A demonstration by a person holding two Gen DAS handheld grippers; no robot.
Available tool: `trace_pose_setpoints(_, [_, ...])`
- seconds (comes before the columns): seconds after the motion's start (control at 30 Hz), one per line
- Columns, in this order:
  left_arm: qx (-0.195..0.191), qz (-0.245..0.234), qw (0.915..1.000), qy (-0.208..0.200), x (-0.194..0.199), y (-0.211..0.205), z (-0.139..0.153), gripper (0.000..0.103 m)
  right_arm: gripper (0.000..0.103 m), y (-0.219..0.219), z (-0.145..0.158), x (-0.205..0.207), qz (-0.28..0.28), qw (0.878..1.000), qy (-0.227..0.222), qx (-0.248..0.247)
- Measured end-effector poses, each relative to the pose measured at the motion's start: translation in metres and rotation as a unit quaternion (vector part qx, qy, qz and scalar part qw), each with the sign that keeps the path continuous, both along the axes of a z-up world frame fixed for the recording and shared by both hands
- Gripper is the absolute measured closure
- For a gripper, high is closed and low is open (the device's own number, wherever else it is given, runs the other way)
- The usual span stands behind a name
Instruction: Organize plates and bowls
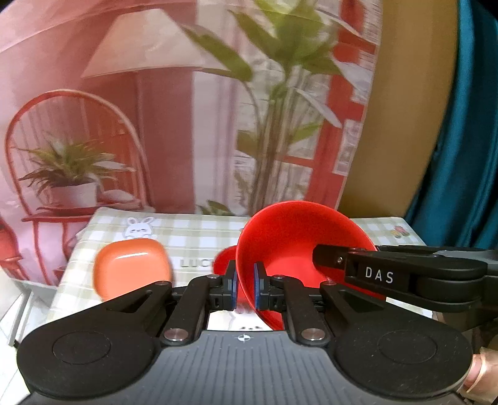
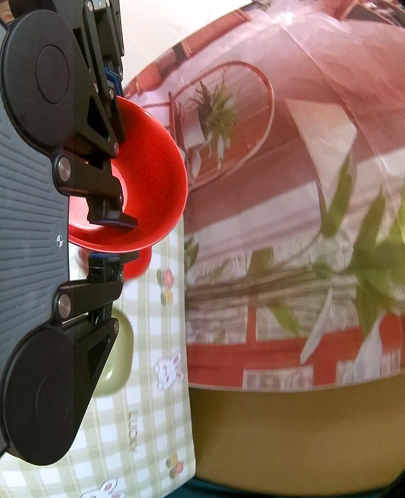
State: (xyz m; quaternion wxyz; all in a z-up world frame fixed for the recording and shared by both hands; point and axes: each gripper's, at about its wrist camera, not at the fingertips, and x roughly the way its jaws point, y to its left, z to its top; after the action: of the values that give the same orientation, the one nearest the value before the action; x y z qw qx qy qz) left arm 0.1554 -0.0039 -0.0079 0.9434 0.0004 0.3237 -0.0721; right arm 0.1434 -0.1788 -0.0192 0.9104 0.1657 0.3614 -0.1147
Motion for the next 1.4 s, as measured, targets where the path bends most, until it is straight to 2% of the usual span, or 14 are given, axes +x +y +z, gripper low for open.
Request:
trace_pose_setpoints(0.33, [-0.009, 0.035, 0.9993, 0.006, -0.003, 0.053, -0.003, 0.092, 0.088, 0.046, -0.01, 0.044, 0.043, 0.999, 0.01, 0.012])
trace_pose_setpoints(0.77, [-0.018, 0.079, 0.996, 0.039, 0.003, 0.132, -0.013, 0.092, 0.087, 0.104, -0.04, 0.097, 0.101, 0.994, 0.034, 0.038])
trace_pose_setpoints(0.97, [-0.008, 0.1, 0.9932, 0.058, 0.002, 0.161, -0.02, 0.092, 0.087, 0.134, -0.058, 0.121, 0.13, 0.989, 0.048, 0.051])
trace_pose_setpoints(1.2, [-0.003, 0.139, 0.9863, 0.088, -0.008, 0.195, -0.038, 0.092, 0.088, 0.177, -0.087, 0.133, 0.168, 0.981, 0.075, 0.059])
trace_pose_setpoints(1.4, [0.005, 0.147, 0.9834, 0.105, -0.018, 0.21, -0.052, 0.092, 0.088, 0.208, -0.111, 0.133, 0.198, 0.973, 0.1, 0.063])
